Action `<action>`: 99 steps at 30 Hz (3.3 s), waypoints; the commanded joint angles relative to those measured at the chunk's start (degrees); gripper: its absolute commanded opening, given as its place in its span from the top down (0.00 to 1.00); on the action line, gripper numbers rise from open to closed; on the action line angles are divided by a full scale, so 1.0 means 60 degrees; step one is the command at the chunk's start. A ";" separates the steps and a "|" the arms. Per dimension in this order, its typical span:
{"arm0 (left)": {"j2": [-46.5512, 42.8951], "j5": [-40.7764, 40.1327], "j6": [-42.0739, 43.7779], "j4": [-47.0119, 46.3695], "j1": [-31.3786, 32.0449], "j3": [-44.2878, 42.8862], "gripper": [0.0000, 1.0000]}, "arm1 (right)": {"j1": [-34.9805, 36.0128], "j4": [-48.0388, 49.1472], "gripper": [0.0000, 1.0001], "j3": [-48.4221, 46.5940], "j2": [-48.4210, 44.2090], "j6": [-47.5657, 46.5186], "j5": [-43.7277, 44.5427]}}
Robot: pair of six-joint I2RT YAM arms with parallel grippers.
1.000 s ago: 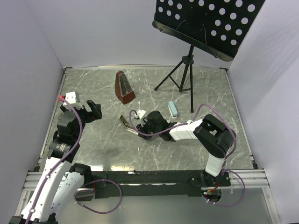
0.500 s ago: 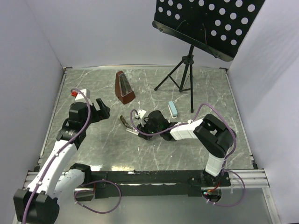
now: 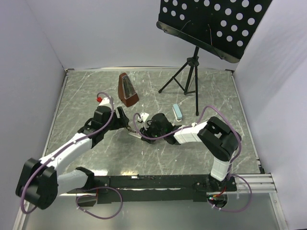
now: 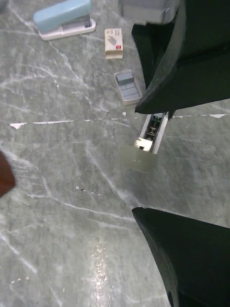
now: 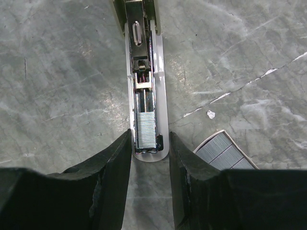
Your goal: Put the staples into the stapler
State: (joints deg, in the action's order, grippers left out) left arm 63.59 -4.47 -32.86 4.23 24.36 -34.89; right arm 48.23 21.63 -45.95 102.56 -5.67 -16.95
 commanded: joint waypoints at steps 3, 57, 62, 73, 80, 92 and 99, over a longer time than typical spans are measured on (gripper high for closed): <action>0.0738 -0.0427 -0.0119 -0.1130 0.0393 -0.0102 0.34 | 0.0136 0.0365 1.00 -0.0354 0.0264 -0.0139 -0.0222; 0.1120 -0.1218 -0.0426 -0.1569 0.3792 0.0454 0.31 | 0.0180 0.0424 1.00 -0.0456 0.0382 0.0008 -0.0295; 0.1237 -0.1116 -0.0441 -0.1540 0.3792 0.0396 0.26 | 0.0180 0.0409 1.00 -0.0456 0.0411 0.0008 -0.0310; 0.0726 -0.0764 -0.0763 -0.1218 0.3806 0.0410 0.09 | 0.0180 0.0512 1.00 -0.0383 0.0294 0.0037 -0.0514; 0.0534 -0.0544 -0.1100 -0.0998 0.3792 0.0498 0.00 | 0.0180 0.0511 0.99 -0.0383 0.0294 0.0066 -0.0573; -0.0080 -0.0281 0.0875 -0.1860 0.3792 0.1332 0.01 | 0.0034 0.0482 0.98 -0.0339 0.0206 -0.0138 -0.1203; -0.0623 -0.0076 0.2576 -0.3281 0.3806 0.2240 0.01 | 0.0033 0.0277 0.98 -0.0383 0.0176 -0.0358 -0.1350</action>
State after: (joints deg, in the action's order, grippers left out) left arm 61.67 -18.83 -29.54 -6.94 43.57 -23.27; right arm 48.99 21.30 -46.48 103.44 -10.79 -26.96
